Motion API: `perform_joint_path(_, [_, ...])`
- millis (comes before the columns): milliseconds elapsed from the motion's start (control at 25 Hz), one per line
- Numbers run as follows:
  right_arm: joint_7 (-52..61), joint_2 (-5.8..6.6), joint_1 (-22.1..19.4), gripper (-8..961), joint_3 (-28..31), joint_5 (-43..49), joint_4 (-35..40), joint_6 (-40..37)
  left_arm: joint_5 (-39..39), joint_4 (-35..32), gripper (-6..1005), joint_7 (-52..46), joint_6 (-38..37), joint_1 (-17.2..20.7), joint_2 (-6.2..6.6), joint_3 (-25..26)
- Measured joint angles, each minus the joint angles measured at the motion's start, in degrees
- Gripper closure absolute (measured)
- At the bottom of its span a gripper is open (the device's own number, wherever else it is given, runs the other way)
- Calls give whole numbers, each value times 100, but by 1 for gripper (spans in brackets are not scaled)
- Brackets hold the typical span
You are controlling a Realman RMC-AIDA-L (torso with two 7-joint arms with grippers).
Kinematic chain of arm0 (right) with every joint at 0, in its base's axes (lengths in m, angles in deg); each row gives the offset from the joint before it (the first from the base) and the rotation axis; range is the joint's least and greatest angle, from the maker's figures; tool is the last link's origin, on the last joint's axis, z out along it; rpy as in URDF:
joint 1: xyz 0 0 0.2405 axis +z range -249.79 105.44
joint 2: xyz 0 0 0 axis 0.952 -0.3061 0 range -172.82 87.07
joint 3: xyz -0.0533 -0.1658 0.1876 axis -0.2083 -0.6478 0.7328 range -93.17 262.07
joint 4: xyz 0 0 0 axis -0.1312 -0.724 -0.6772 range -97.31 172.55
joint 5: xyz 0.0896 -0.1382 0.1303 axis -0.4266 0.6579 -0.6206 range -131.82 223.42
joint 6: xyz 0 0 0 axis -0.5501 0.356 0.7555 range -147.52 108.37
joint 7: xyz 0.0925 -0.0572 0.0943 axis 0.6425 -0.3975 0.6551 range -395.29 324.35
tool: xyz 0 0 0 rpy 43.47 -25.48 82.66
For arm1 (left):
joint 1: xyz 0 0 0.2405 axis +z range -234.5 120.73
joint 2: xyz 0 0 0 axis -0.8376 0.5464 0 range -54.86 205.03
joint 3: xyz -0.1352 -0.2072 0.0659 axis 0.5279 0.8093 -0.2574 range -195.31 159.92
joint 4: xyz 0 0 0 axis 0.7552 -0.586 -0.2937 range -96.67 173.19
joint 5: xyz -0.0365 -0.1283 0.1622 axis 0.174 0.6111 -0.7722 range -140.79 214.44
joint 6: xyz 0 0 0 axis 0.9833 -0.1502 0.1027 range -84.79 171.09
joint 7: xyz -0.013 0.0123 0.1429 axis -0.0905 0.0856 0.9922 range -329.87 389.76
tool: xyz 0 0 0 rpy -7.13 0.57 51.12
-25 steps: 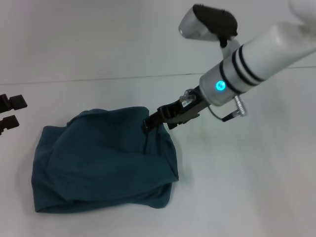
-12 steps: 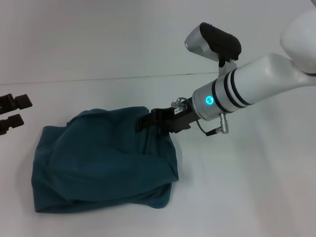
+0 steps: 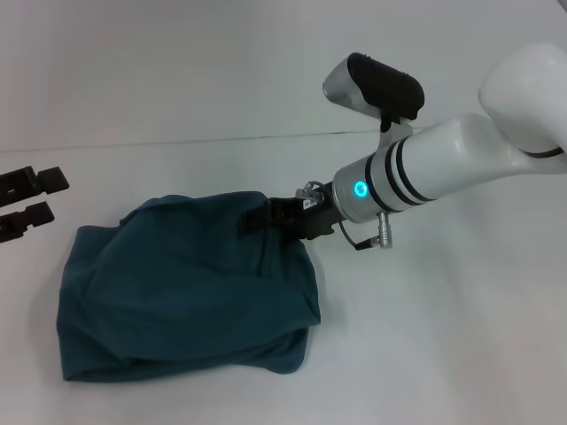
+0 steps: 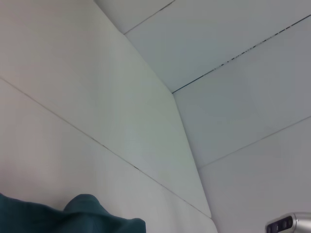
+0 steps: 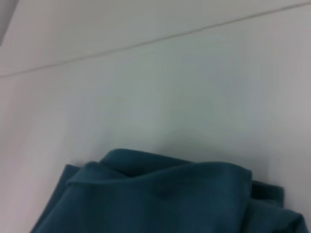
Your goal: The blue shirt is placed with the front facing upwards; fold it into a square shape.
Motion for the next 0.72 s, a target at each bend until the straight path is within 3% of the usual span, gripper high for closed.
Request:
perform_joint_path(520, [-182,10,-31,227,-207,-262,-5,72,6,291,246,33,170,-205,0,-170])
perform_joint_path(720, [-168,20,-65,446,-237,-285,-4,99,9,291,246,33,172,-197,-3,-174])
